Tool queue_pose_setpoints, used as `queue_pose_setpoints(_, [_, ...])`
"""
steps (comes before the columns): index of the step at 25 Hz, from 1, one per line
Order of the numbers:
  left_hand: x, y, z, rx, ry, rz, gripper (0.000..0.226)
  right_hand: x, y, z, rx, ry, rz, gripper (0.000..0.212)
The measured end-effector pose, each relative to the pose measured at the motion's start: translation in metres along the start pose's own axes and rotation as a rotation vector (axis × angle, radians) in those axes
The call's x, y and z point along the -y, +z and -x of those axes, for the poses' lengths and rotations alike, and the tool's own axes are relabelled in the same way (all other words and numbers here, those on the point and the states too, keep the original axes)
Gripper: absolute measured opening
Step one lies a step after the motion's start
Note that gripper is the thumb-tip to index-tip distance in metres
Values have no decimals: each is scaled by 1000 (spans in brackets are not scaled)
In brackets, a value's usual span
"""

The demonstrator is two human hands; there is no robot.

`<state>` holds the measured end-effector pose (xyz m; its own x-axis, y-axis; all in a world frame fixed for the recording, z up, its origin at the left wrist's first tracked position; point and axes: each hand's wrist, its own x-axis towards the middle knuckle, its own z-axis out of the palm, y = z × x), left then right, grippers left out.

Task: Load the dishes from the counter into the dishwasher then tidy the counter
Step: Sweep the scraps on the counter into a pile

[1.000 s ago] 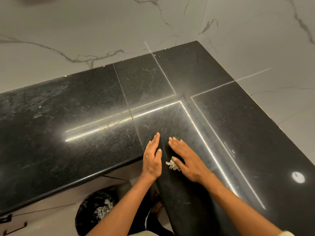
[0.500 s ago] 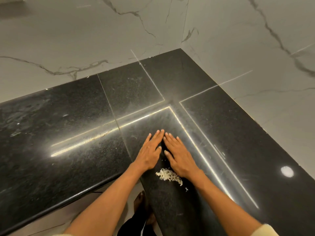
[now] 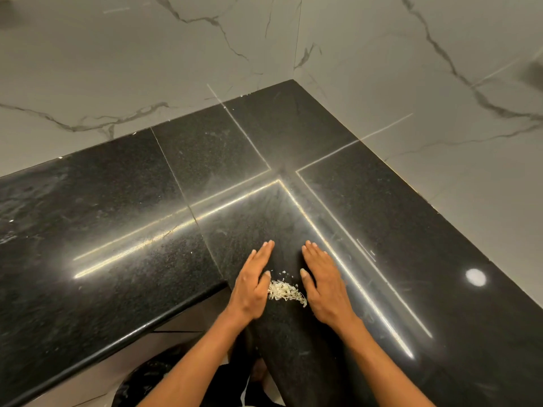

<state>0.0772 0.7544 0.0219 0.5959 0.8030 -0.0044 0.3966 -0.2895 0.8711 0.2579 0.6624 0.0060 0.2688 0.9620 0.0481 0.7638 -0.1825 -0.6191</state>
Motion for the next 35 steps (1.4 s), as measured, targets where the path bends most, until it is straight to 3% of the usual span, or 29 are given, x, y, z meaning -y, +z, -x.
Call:
queue_pose_setpoints(4, [3,9,10,79,93,-150,66,22,21,30,16,-47,35,55])
queue_pose_setpoints(7, [3,17,30,88,128,-133,66,36,24,54,23,-69,-55,52])
queue_pose_setpoints(10, [-2,24,46,95,109,-47,65,31,19,64,-74,-7,-96,52])
queue_pose_setpoints(13, [-8,25,57,80,79,76,67,23,16,82,-174,195,178,63])
queue_pose_setpoints(15, [-10,23,60,35,53,156,69,24,20,98,-151,317,358,75])
queue_pose_setpoints(18, [-7,21,64,-19,28,206,71,36,34,113,-104,354,412,87])
queue_pose_setpoints(23, [-10,19,67,-46,-46,361,65,66,54,83,-58,323,362,87])
queue_pose_setpoints(26, [-10,14,72,-125,-76,433,61,75,57,72,-33,206,323,82])
queue_pose_setpoints(29, [-3,11,80,-213,-72,420,58,69,43,68,-98,118,123,72])
queue_pose_setpoints(32, [0,11,91,-313,-71,417,55,40,21,47,-218,184,-131,61])
queue_pose_setpoints(35, [1,16,103,-364,-78,452,54,23,16,15,-118,133,-34,60])
